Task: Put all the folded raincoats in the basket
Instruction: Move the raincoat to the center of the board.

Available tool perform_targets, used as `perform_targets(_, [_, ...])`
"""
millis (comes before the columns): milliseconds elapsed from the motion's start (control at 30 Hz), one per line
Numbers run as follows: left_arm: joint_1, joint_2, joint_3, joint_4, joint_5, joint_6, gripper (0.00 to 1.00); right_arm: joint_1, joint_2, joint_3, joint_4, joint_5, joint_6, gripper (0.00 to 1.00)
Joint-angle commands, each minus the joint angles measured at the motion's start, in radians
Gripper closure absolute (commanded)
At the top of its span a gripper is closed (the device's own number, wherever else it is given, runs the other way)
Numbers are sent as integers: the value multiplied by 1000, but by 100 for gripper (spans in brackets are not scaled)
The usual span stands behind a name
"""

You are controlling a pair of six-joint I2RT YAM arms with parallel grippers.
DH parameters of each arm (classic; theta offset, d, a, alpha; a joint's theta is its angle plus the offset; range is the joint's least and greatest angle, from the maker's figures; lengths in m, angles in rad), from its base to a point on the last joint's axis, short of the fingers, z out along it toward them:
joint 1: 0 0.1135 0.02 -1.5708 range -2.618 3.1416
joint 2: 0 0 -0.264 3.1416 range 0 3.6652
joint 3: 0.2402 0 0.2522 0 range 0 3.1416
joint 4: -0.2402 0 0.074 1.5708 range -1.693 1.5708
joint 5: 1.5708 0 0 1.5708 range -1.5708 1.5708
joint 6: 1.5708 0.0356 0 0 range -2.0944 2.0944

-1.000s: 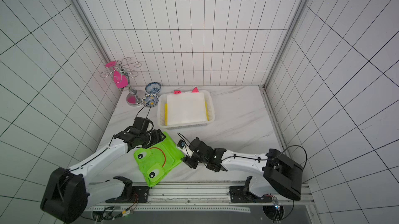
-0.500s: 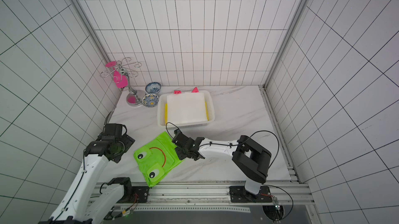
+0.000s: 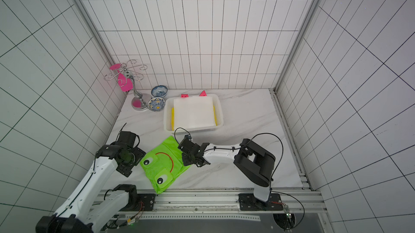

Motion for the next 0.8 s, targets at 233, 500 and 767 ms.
perform_targets(233, [-243, 104, 54, 90, 2, -46, 15, 28, -401, -368, -146, 349, 698, 100])
perform_targets(500, [-354, 92, -28, 350, 187, 33, 15, 162, -311, -338, 184, 245, 623, 95])
perform_targets(767, [-357, 167, 53, 253, -3, 34, 13, 170, -213, -274, 467, 10, 384, 71])
